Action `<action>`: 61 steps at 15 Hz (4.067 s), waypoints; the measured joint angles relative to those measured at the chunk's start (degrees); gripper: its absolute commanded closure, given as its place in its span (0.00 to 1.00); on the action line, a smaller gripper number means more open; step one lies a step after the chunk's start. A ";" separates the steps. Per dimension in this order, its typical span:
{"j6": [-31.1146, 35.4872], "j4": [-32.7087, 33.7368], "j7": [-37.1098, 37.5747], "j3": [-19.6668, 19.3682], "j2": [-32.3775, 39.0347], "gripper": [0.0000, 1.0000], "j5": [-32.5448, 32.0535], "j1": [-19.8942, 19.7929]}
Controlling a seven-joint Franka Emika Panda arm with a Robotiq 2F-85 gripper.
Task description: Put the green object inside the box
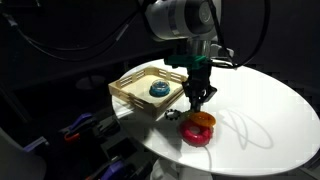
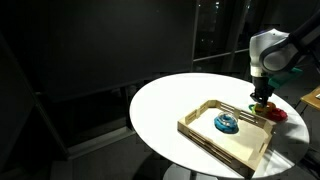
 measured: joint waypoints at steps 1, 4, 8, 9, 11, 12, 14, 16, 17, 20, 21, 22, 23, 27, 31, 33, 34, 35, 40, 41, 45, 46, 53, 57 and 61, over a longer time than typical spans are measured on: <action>0.00 0.04 0.00 -0.02 0.00 0.93 0.00 0.00; 0.00 0.30 0.00 -0.08 -0.11 0.93 0.00 0.00; 0.00 0.72 0.00 -0.09 -1.03 0.93 0.01 0.00; 0.00 0.77 0.00 -0.09 -1.44 0.93 0.06 0.00; -0.02 0.77 0.00 -0.08 -2.49 0.93 0.18 0.00; -0.05 0.77 0.00 -0.05 -2.99 0.93 0.40 -0.01; -0.25 0.76 -0.09 0.23 -4.19 0.94 1.36 -0.06; -0.58 0.74 -0.38 0.78 -5.58 0.94 2.89 -0.15; -0.77 0.72 -0.80 1.10 -6.29 0.94 3.90 -0.16; -2.12 0.68 -3.34 2.37 -8.13 0.94 7.99 -0.47; -2.74 0.67 -4.79 2.88 -8.58 0.94 9.81 -0.65; -3.31 0.66 -6.47 3.41 -8.95 0.94 11.74 -0.85; -3.88 0.62 -8.14 3.94 -9.26 0.94 13.56 -1.09; -5.72 0.46 -13.87 5.66 -9.62 0.94 19.87 -1.97; -7.15 0.10 -17.92 6.67 -9.55 0.94 24.16 -2.36; -7.52 -0.09 -19.56 7.20 -9.35 0.94 25.99 -2.39; -7.70 -0.13 -20.19 7.48 -9.23 0.94 26.72 -2.39; -7.86 -0.15 -20.75 7.77 -9.09 0.94 27.35 -2.39; -7.91 -0.17 -21.96 9.24 -7.98 0.94 28.93 -2.38; -7.91 -0.17 -22.18 9.53 -7.70 0.94 29.18 -2.38; -7.90 -0.16 -23.59 10.76 -6.74 0.94 30.72 -2.37; -7.87 -0.16 -23.74 11.05 -6.54 0.94 30.82 -2.37; -7.37 0.12 -24.65 12.36 -5.17 0.94 30.83 -2.34; -5.86 0.33 -25.40 13.04 -4.35 0.94 30.83 -2.31; -4.13 0.74 -25.94 13.56 -3.31 0.94 30.83 -2.29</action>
